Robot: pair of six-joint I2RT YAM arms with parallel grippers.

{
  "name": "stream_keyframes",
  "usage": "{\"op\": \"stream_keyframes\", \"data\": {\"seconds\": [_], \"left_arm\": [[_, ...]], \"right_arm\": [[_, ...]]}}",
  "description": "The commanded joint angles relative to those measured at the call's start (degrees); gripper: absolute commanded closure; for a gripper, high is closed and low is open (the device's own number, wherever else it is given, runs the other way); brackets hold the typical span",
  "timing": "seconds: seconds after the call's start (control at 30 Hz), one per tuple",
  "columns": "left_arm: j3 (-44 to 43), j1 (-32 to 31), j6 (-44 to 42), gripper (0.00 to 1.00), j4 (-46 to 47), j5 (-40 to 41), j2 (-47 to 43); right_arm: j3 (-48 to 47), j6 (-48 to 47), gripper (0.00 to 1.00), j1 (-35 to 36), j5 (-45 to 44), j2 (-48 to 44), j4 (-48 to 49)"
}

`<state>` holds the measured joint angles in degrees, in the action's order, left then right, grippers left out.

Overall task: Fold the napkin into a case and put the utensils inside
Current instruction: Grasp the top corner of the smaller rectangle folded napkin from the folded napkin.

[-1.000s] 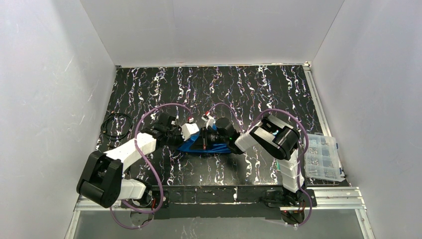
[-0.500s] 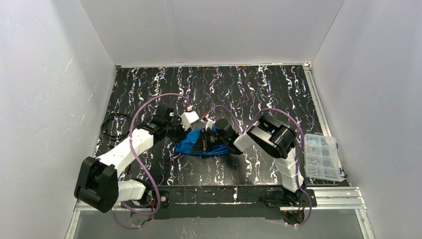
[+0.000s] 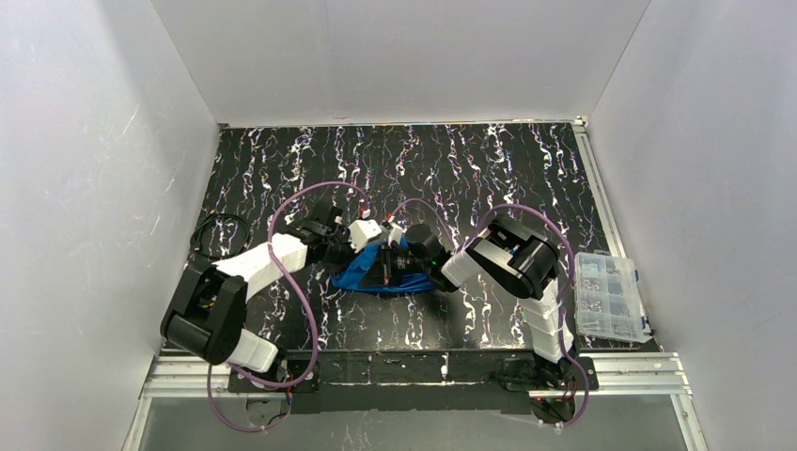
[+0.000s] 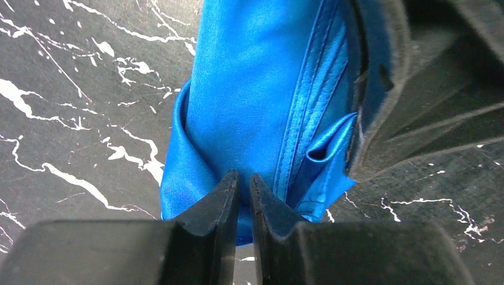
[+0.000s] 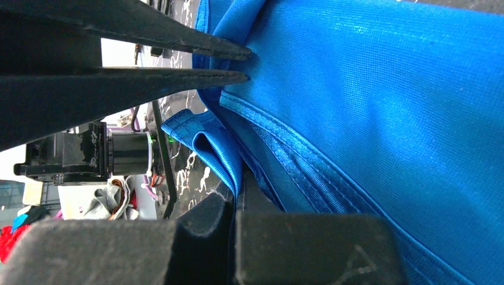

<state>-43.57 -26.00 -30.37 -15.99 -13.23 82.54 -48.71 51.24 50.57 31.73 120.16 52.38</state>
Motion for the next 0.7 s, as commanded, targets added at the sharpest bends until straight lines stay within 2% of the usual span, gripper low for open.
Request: {"op": "stream_keyframes", "data": {"seconds": [0.0,0.23,0.67], "left_arm": [[-1.07,-0.24,1.15,0.89,0.69,3.25,0.6],[-0.18,-0.92,1.0,1.0,0.54,1.07,1.52],[0.04,-1.34,0.67,1.0,-0.06,3.68,0.31]], "right_arm": [[-1.13,0.16,0.99,-0.38,0.79,0.61,1.36],[-1.3,0.44,0.99,-0.33,1.06,0.81,1.68],[-2.34,2.11,0.99,-0.51,0.81,0.01,-1.85]]}}
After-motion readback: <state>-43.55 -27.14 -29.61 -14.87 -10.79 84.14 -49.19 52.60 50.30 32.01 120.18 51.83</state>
